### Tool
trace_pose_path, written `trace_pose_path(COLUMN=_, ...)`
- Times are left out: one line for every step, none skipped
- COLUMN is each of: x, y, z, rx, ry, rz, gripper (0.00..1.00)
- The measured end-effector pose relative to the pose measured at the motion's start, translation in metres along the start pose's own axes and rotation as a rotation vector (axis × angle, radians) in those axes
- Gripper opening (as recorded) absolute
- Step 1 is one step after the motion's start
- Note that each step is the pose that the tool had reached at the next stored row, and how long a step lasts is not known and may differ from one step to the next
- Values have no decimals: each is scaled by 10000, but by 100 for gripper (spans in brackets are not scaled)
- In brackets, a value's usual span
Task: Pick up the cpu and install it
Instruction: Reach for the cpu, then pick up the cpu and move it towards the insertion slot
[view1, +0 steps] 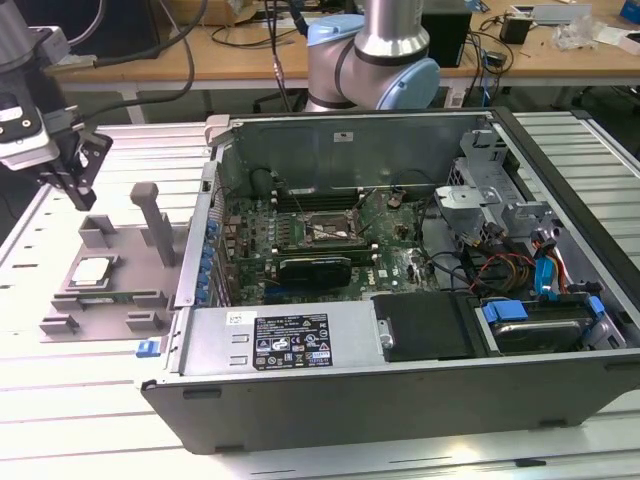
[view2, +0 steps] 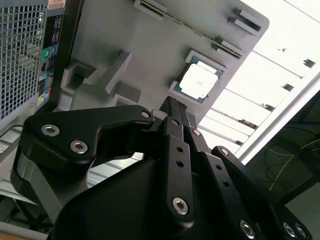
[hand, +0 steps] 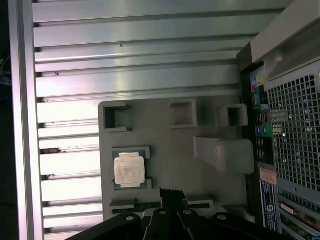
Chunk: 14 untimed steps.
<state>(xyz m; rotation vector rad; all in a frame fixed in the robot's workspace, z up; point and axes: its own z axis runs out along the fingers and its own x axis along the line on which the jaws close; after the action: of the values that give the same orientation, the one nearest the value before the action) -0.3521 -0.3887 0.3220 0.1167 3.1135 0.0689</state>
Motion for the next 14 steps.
trace_pose_path(x=10, y=-4, z=6, rx=0, ry=0, rz=-1, gripper=11)
trace_pose_path(x=17, y=-6, z=11, rx=0, ry=0, rz=0, gripper=11)
trace_pose_path(x=30, y=-9, z=22, rx=0, ry=0, rz=-1, gripper=11)
trace_pose_path(x=39, y=-12, z=30, rx=0, ry=0, rz=-1, gripper=11)
trace_pose_path(x=46, y=-13, z=36, rx=0, ry=0, rz=0, gripper=11)
trace_pose_path(x=57, y=-16, z=45, rx=0, ry=0, rz=-1, gripper=11)
trace_pose_path(x=60, y=-17, z=48, rx=0, ry=0, rz=-2, gripper=11)
trace_pose_path(x=61, y=-17, z=47, rx=1, ry=1, rz=-2, gripper=11)
trace_pose_path(x=62, y=-16, z=47, rx=1, ry=2, rz=-1, gripper=11)
trace_pose_path(x=63, y=-16, z=48, rx=0, ry=0, rz=-1, gripper=11)
trace_pose_path(x=64, y=-17, z=48, rx=0, ry=0, rz=-1, gripper=11)
trace_pose_path(x=64, y=-17, z=48, rx=1, ry=0, rz=-1, gripper=11)
trace_pose_path(x=64, y=-17, z=48, rx=1, ry=0, rz=-1, gripper=11)
trace_pose_path(x=65, y=-17, z=48, rx=0, ry=0, rz=-1, gripper=11)
